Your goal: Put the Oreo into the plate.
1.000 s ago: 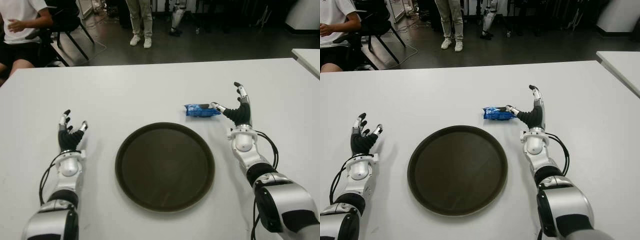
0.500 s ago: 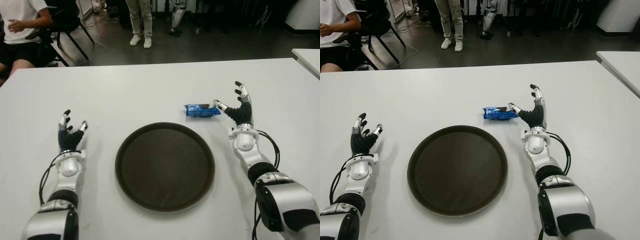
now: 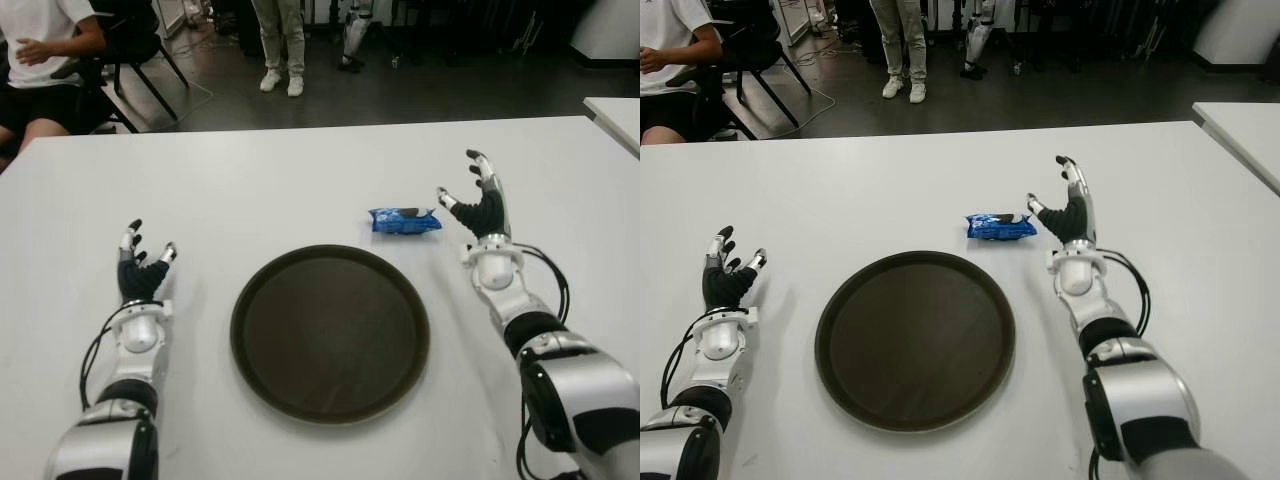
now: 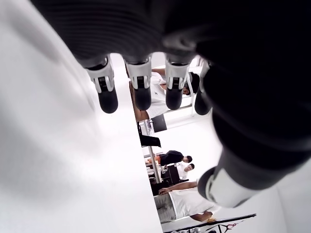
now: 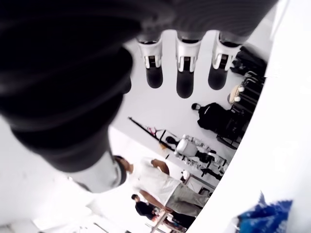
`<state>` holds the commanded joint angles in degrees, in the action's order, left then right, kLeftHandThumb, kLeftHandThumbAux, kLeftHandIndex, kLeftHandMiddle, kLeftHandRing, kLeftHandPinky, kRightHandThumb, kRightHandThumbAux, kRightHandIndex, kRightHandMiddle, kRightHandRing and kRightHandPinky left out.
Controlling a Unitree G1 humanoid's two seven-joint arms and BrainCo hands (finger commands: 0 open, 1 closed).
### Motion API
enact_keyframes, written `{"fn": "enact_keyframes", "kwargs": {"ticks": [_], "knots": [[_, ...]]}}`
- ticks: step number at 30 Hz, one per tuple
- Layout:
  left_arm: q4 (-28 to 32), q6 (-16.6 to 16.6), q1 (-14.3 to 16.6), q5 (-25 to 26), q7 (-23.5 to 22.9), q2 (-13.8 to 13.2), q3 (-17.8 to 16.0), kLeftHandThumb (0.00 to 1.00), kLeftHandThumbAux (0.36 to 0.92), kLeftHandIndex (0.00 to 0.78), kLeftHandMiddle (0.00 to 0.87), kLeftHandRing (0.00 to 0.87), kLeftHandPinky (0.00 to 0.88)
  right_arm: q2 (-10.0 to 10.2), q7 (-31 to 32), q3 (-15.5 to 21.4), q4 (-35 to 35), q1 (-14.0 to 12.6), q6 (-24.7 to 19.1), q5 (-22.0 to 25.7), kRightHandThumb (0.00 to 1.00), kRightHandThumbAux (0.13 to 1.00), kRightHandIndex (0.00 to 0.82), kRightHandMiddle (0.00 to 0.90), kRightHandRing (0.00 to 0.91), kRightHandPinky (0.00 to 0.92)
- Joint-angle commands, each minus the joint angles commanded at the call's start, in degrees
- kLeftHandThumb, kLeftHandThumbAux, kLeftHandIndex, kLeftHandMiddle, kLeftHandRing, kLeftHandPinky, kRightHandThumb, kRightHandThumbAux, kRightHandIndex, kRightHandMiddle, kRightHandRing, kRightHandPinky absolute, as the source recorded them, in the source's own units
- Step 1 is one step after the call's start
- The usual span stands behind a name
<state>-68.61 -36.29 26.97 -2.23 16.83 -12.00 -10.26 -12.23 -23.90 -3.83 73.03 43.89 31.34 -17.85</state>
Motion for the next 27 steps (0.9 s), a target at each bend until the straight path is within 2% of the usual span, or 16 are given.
{"fn": "enact_keyframes", "kwargs": {"ticks": [12,27], "knots": [[0.38,-0.2,-0.39,-0.24,0.39,0.07,0.09,0.0,0.758,0.037,0.052,0.02,0.004,-1.23,-0.92,-3.47,0.44,2.55,-5.21,-3.75,0.51,0.748,0.026,0.07,0.097,0.149],[-0.06,-0.2,-0.54,-0.95,0.61,-0.15,0.58,0.0,0.76,0.036,0.05,0.021,0.004,-1.73,2.01,-6.8,-0.06,5.55,-10.18,-5.79,0.476,0.754,0.004,0.038,0.041,0.074]]}}
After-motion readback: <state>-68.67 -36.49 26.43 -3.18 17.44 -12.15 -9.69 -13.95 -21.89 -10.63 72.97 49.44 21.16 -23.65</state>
